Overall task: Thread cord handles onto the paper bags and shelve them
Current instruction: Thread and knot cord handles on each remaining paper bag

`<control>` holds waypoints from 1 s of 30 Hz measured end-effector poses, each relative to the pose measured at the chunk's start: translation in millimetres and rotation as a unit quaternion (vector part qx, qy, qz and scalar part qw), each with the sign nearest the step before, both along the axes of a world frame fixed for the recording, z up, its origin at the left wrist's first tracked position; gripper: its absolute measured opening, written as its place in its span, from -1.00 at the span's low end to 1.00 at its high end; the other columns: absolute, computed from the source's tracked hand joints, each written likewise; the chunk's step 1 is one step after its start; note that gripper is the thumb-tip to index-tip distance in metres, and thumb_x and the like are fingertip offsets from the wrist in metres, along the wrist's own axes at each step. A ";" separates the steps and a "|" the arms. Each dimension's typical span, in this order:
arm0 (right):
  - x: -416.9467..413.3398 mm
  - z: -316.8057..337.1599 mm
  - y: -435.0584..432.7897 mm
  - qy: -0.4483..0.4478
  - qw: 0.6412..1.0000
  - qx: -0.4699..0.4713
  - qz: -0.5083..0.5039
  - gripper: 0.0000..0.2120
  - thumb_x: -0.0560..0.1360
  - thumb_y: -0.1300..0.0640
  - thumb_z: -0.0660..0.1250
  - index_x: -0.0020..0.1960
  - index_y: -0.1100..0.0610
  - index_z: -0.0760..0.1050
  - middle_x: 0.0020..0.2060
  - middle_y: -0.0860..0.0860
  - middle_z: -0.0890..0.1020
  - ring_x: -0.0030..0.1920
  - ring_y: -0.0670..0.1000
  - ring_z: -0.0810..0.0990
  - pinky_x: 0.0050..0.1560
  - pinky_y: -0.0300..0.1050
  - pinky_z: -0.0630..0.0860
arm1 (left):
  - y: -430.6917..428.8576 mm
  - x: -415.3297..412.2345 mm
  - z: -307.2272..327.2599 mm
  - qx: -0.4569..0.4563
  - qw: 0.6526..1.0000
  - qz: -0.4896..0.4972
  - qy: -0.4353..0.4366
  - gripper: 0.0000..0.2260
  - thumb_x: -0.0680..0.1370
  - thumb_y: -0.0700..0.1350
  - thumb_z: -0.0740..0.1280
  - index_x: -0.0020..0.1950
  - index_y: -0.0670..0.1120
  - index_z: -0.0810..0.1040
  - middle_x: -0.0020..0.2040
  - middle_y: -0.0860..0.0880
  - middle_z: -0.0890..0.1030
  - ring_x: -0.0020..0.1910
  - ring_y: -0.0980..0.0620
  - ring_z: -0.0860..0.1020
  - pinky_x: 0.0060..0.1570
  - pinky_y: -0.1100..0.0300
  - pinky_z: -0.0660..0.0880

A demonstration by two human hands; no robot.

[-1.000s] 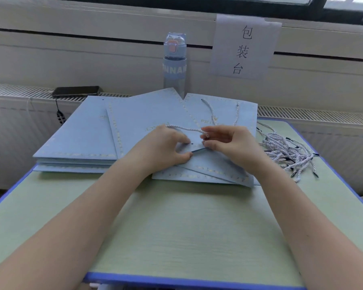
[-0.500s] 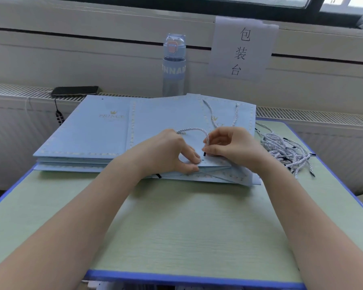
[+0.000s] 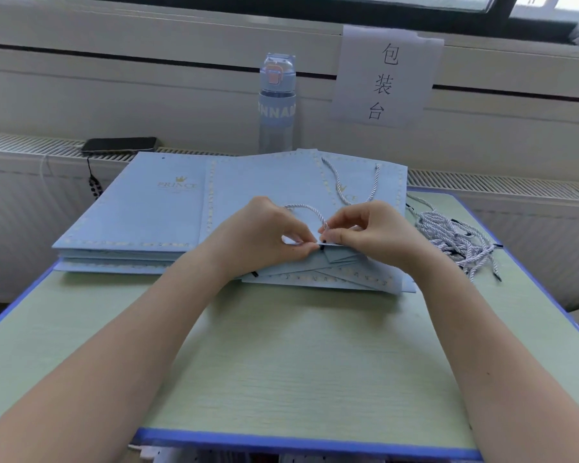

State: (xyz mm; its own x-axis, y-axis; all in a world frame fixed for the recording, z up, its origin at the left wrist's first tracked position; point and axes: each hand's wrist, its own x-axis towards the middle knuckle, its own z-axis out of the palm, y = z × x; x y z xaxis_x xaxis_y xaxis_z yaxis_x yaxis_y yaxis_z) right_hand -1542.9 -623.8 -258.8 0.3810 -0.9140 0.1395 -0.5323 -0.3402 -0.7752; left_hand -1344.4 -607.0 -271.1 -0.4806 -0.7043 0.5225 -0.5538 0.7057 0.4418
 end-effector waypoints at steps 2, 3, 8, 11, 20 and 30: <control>-2.9 3.2 2.4 0.003 1.000 -0.007 -0.003 -0.83 0.52 0.07 0.34 -0.19 0.05 0.65 -0.29 -0.18 0.65 -0.26 -0.13 0.54 -0.19 -0.34 0.37 | 0.0 -0.9 0.0 -0.009 1.000 0.008 0.021 -0.80 0.44 0.00 0.39 -0.17 -0.10 0.72 -0.29 0.02 0.69 -0.31 0.33 0.57 -0.19 0.32 0.56; -4.4 4.5 3.1 -0.010 1.000 -0.006 -0.003 -0.79 0.54 0.03 0.31 -0.21 0.05 0.65 -0.21 -0.16 0.66 -0.16 -0.03 0.56 -0.11 -0.23 0.39 | -0.7 -0.8 -0.2 -0.014 0.999 0.015 0.025 -0.82 0.44 -0.02 0.40 -0.16 -0.10 0.72 -0.29 0.02 0.69 -0.31 0.29 0.59 -0.20 0.33 0.56; -3.7 10.0 7.5 -0.001 1.000 -0.017 0.001 -0.59 0.54 -0.10 0.20 -0.14 0.19 0.66 -0.14 -0.09 0.65 -0.06 -0.08 0.58 -0.04 -0.22 0.41 | -2.1 -0.1 -0.9 0.004 0.997 0.048 0.053 -0.88 0.43 -0.07 0.43 -0.16 -0.10 0.72 -0.34 0.02 0.68 -0.36 0.39 0.54 -0.24 0.42 0.49; -4.5 8.6 3.9 0.039 0.998 -0.039 0.011 -0.50 0.57 -0.08 0.17 -0.12 0.37 0.59 -0.11 0.15 0.63 -0.13 0.05 0.54 -0.21 -0.26 0.34 | -0.6 -2.2 -0.8 0.032 0.996 0.059 0.067 -0.95 0.46 -0.17 0.47 -0.15 -0.13 0.71 -0.33 0.09 0.66 -0.37 0.38 0.54 -0.24 0.51 0.40; 4.6 1.8 2.2 -0.052 0.918 -0.387 -0.070 -0.81 0.48 0.10 0.34 0.00 0.19 0.60 -0.05 0.02 0.56 -0.05 -0.18 0.51 0.03 -0.41 0.37 | 2.4 1.7 14.7 -0.013 0.980 0.106 0.166 -0.92 0.48 -0.21 0.44 -0.08 -0.09 0.71 -0.31 0.29 0.58 -0.35 0.38 0.54 -0.26 0.53 0.38; 23.1 -8.7 6.7 0.044 0.847 -0.499 -0.179 -0.82 0.40 0.03 0.43 -0.21 0.15 0.60 0.01 0.14 0.54 0.01 0.10 0.45 -0.06 0.04 0.50 | 6.6 0.2 18.3 -0.032 0.973 0.122 0.192 -0.94 0.48 -0.18 0.45 -0.08 -0.08 0.70 -0.30 0.29 0.57 -0.35 0.41 0.54 -0.27 0.55 0.38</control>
